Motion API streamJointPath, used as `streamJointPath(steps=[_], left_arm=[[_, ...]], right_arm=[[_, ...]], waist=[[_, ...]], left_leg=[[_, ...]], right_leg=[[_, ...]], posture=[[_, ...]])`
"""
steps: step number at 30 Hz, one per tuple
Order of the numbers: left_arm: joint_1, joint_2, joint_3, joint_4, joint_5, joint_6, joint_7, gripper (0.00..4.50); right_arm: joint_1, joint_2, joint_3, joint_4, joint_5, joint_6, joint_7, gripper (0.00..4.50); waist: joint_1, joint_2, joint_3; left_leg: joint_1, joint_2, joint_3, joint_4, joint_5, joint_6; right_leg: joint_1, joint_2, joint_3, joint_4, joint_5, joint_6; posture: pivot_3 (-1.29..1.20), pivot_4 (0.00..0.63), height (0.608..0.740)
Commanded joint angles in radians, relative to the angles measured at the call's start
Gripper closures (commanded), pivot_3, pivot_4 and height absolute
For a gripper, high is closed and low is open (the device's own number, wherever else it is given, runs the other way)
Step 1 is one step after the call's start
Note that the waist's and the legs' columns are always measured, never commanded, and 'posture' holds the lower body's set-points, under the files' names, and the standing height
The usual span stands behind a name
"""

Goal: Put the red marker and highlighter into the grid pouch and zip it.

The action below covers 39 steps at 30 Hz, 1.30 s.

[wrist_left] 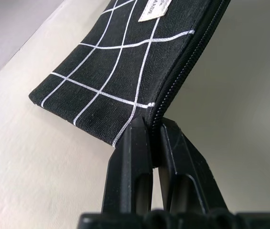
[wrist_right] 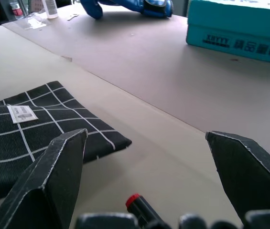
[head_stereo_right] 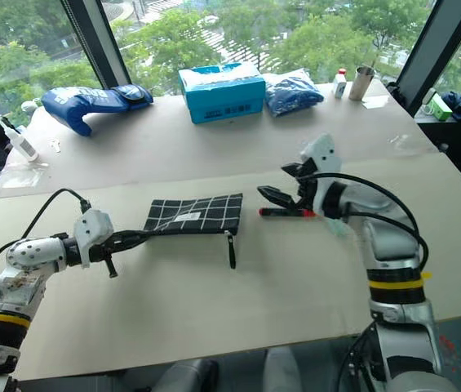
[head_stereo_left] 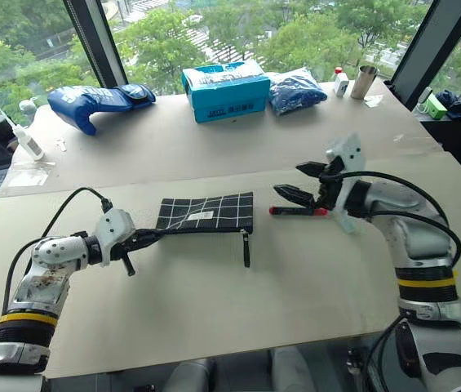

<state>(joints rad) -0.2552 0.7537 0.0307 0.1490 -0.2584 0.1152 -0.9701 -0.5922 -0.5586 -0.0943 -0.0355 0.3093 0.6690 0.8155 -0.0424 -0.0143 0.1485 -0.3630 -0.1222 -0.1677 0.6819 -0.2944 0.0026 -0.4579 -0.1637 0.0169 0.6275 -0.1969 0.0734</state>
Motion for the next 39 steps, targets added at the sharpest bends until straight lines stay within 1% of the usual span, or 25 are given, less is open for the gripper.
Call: streamJointPath(steps=[1, 3, 5, 8, 10, 11, 14, 24, 33, 38, 39], left_arm=[[0.001, -0.005, 0.053, -0.17, -0.023, 0.212, 0.13, 4.5], [-0.027, -0.039, 0.055, -0.242, -0.028, 0.329, 0.219, 4.5], [-0.042, -0.056, 0.039, -0.303, -0.023, 0.403, 0.26, 4.5], [-0.057, -0.072, 0.027, -0.349, -0.024, 0.464, 0.285, 4.5], [-0.06, -0.065, 0.011, -0.354, 0.002, 0.475, 0.295, 4.5], [-0.06, -0.062, 0.006, -0.355, 0.009, 0.481, 0.298, 4.5], [-0.06, -0.062, 0.009, -0.357, 0.016, 0.501, 0.315, 4.5], [-0.066, -0.075, 0.003, -0.38, 0.018, 0.54, 0.331, 4.5], [-0.071, -0.098, -0.006, -0.39, 0.015, 0.559, 0.343, 4.5], [-0.072, -0.104, -0.003, -0.396, 0.015, 0.567, 0.344, 4.5], [-0.072, -0.106, -0.003, -0.396, 0.015, 0.568, 0.345, 4.5]], right_arm=[[0.015, -0.031, -0.042, -0.089, 0.048, 0.034, -0.012, 0.24], [0.033, -0.031, -0.021, -0.112, 0.041, 0.032, -0.028, 0.24], [0.051, -0.02, 0.02, -0.129, 0.02, 0.017, -0.048, 0.24], [0.046, 0.046, 0.091, -0.112, -0.027, 0.009, -0.127, 0.24], [0.045, 0.084, 0.166, -0.093, -0.092, -0.017, -0.176, 0.24], [0.041, 0.11, 0.179, -0.08, -0.1, -0.013, -0.197, 0.24], [0.029, 0.163, 0.199, -0.06, -0.109, -0.008, -0.232, 0.24], [-0.018, 0.231, 0.236, 0.032, -0.142, -0.044, -0.266, 0.24], [-0.092, 0.325, 0.252, 0.177, -0.187, -0.109, -0.33, 0.24], [-0.12, 0.347, 0.251, 0.244, -0.208, -0.148, -0.337, 0.24], [-0.122, 0.351, 0.248, 0.252, -0.213, -0.154, -0.344, 0.47]], waist=[[0.0, 0.0, 0.0], [0.0, 0.0, 0.0], [0.003, 0.0, 0.0], [-0.001, 0.0, 0.0], [-0.001, 0.0, 0.0], [0.0, 0.0, 0.0], [0.003, 0.0, 0.0], [0.003, 0.0, 0.0], [-0.001, 0.0, 0.0], [-0.001, 0.0, 0.0], [-0.001, 0.0, 0.0]], left_leg=[[0.0, 0.0, 0.0, 0.0, 0.0, 0.0], [0.001, 0.001, 0.002, 0.0, 0.0, 0.0], [0.002, 0.001, 0.003, 0.0, 0.0, 0.0], [0.002, 0.001, 0.005, 0.001, 0.0, 0.0], [0.002, 0.001, 0.005, 0.001, 0.0, 0.0], [0.002, 0.001, 0.005, 0.001, 0.0, 0.0], [0.002, 0.001, 0.005, 0.001, 0.0, 0.0], [0.002, 0.001, 0.005, 0.001, 0.0, -0.001], [0.002, 0.001, 0.005, 0.001, 0.0, -0.001], [0.002, 0.001, 0.005, 0.001, 0.0, -0.001], [0.002, 0.001, 0.005, 0.001, 0.0, -0.001]], right_leg=[[0.0, 0.0, 0.0, 0.0, 0.0, 0.0], [0.0, 0.0, 0.0, -0.001, 0.0, 0.0], [0.001, 0.0, 0.0, -0.002, 0.0, 0.0], [0.001, 0.0, 0.001, 0.0, 0.0, 0.0], [0.0, 0.0, 0.001, 0.0, 0.0, -0.001], [0.0, 0.0, 0.001, 0.0, 0.001, -0.001], [0.0, -0.001, 0.002, 0.0, 0.001, -0.001], [0.0, 0.0, 0.002, -0.001, 0.002, -0.001], [0.0, 0.0, 0.002, 0.0, 0.002, -0.001], [0.0, 0.0, 0.002, 0.0, 0.002, -0.001], [0.0, 0.0, 0.002, 0.0, 0.002, -0.001]], posture=[[0.0, 0.15, 0.74], [0.0, 0.15, 0.74], [0.0, 0.15, 0.74], [0.0, 0.15, 0.74], [0.0, 0.15, 0.74], [0.0, 0.15, 0.74], [0.0, 0.15, 0.74], [0.0, 0.15, 0.74], [0.0, 0.15, 0.74], [0.0, 0.15, 0.74], [0.0, 0.15, 0.74]])
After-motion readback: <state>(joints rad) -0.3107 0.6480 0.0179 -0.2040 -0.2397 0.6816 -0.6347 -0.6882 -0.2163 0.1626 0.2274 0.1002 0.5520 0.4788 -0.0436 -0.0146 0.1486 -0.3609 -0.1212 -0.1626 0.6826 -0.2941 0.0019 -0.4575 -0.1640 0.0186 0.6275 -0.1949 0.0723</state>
